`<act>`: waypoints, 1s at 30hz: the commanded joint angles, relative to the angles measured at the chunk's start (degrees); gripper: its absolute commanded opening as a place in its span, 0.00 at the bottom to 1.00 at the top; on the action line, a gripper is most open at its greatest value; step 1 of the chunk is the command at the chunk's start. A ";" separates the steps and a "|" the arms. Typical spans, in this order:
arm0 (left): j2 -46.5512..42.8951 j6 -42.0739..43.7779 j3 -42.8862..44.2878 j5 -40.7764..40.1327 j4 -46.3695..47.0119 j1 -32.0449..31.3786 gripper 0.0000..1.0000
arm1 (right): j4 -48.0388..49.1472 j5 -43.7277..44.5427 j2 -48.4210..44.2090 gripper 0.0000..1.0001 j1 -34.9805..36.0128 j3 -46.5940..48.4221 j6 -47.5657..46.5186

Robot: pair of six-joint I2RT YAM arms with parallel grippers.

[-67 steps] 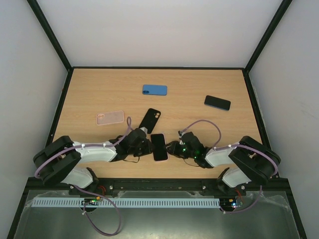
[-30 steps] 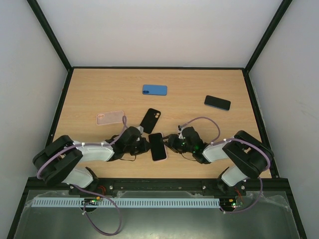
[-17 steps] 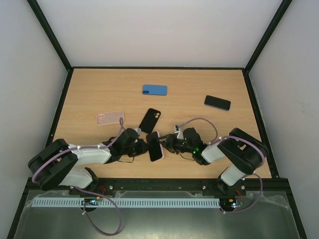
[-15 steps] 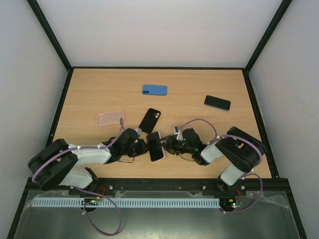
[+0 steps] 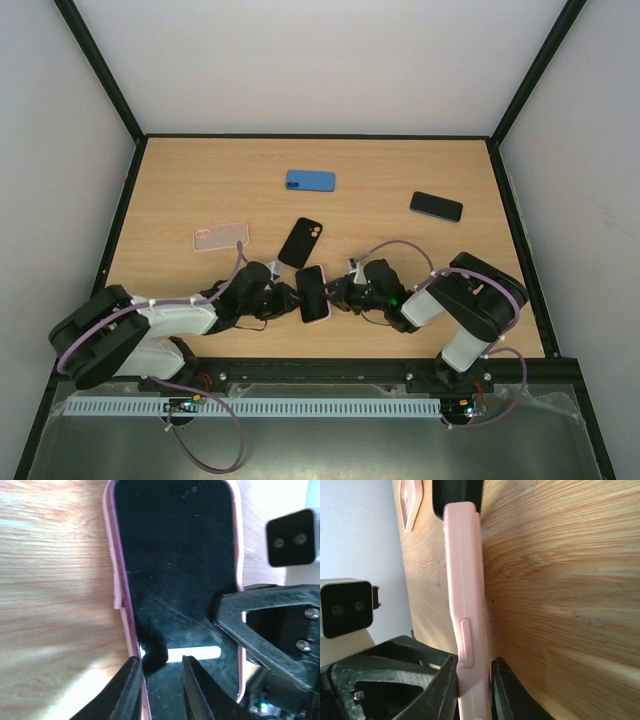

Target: Put the phone into the phone case

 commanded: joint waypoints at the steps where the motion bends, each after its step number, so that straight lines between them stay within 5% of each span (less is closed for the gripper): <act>1: -5.63 -1.19 -1.09 3.51 3.28 1.08 0.27 | 1.60 -0.71 -3.52 0.13 0.65 -0.40 -0.77; 8: -20.05 1.11 -2.64 4.12 -4.49 6.41 0.44 | 0.97 -2.99 -10.65 0.13 0.61 -0.97 -0.96; 13: -34.35 1.46 -2.41 7.49 -9.49 11.70 0.72 | 1.63 -7.17 -19.17 0.14 0.65 -1.73 -2.01; 16: -41.90 2.81 0.06 8.15 -13.21 13.60 0.81 | 1.16 -9.77 -25.39 0.15 0.64 -1.53 -1.73; 24: -42.77 2.29 1.48 14.57 -3.01 14.27 0.79 | 3.28 -13.77 -34.85 0.15 1.34 -0.74 2.74; 30: -39.34 -4.22 -1.97 18.83 13.09 14.13 0.63 | 8.39 -14.40 -36.13 0.15 2.84 -1.46 5.85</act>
